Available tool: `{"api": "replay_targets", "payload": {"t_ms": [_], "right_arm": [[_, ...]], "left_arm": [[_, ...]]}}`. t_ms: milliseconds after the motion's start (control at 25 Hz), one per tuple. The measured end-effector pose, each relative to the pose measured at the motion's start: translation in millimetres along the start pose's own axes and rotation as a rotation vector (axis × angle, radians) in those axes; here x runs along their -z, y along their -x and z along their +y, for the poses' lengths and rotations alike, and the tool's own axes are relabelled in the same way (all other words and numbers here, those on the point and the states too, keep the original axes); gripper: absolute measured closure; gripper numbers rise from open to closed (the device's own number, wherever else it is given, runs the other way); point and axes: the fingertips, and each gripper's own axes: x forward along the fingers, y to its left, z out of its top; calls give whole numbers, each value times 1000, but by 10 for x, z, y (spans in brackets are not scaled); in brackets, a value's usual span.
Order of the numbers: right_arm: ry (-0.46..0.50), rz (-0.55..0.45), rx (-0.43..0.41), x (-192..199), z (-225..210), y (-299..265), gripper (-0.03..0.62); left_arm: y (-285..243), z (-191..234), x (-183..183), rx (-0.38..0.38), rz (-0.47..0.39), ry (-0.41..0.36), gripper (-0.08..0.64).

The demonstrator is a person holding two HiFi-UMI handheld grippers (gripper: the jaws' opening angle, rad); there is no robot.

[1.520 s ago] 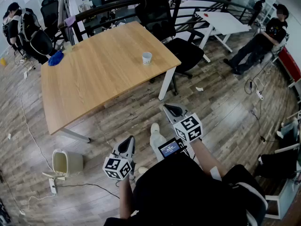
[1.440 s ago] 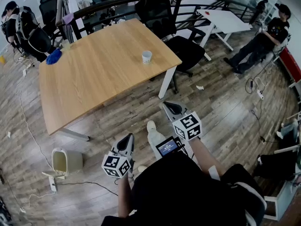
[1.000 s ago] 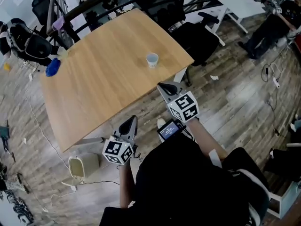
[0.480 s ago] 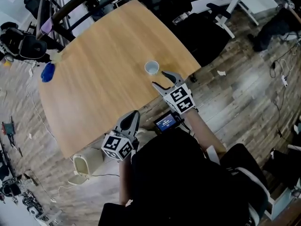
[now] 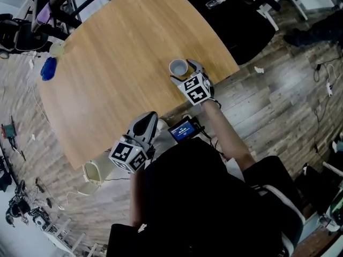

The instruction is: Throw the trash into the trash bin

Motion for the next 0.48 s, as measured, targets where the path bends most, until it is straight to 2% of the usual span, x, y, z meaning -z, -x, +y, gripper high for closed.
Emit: {"api": "replay_targets", "payload": {"t_ms": [240, 480], "right_arm": [[1, 17, 28, -52, -89, -196, 229], [5, 23, 33, -70, -107, -141, 241]], "left_arm": [[117, 266, 111, -56, 19, 56, 561], [96, 304, 68, -43, 4, 47, 561]]}}
